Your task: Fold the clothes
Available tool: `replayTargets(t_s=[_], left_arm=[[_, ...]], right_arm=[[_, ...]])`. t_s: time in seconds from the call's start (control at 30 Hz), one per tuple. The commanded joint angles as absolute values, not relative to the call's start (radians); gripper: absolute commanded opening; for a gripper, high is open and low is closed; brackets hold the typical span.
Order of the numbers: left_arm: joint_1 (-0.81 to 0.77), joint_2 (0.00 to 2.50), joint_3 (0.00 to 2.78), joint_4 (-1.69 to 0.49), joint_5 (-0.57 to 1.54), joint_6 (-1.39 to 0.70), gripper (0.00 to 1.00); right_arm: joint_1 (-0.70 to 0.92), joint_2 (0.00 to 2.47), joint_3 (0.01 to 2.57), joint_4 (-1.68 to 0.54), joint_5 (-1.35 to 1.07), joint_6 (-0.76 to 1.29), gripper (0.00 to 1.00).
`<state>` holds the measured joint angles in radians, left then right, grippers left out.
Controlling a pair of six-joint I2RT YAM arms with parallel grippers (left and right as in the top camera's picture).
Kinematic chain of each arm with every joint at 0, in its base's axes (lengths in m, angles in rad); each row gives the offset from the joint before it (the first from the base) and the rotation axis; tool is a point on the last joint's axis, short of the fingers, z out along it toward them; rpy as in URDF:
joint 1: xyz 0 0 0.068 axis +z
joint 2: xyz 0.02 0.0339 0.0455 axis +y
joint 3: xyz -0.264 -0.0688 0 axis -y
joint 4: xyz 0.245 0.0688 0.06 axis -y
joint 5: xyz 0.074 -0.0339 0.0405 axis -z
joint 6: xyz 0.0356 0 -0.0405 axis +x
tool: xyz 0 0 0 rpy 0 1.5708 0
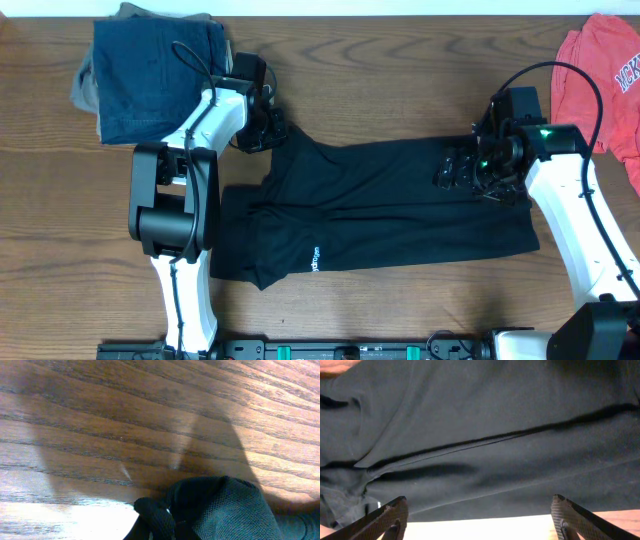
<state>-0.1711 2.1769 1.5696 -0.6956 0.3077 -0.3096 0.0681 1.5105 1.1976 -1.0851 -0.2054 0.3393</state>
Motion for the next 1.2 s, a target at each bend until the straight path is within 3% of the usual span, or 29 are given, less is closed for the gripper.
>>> replayTargets(t_s=[0.0,0.43,0.7,0.9,1.17], left_arm=[[-0.164,2.107,1.584,-0.692,0.295,-0.3,0.06],[-0.165,1.988,1.583,-0.811,0.295,-0.3,0.06],[-0.165,1.988,1.579,-0.832,0.295,-0.3,0.06],[-0.165,1.988,1.579,-0.828,0.295,-0.3,0.06],[-0.165,1.988,1.575,-0.829,0.295,-0.3,0.14]], right_arm=[[0.073,1.5,1.209,-1.083,-0.198,0.336,0.89],[0.064,1.543,1.214,-0.952,-0.078,0.343,0.91],[-0.087,1.563,1.317,-0.842,0.088,0.347,0.9],[-0.211,1.704,1.39,-0.807,-0.058,0.294,0.88],[-0.226,1.958,1.507,-0.801,-0.067,0.253,0.81]])
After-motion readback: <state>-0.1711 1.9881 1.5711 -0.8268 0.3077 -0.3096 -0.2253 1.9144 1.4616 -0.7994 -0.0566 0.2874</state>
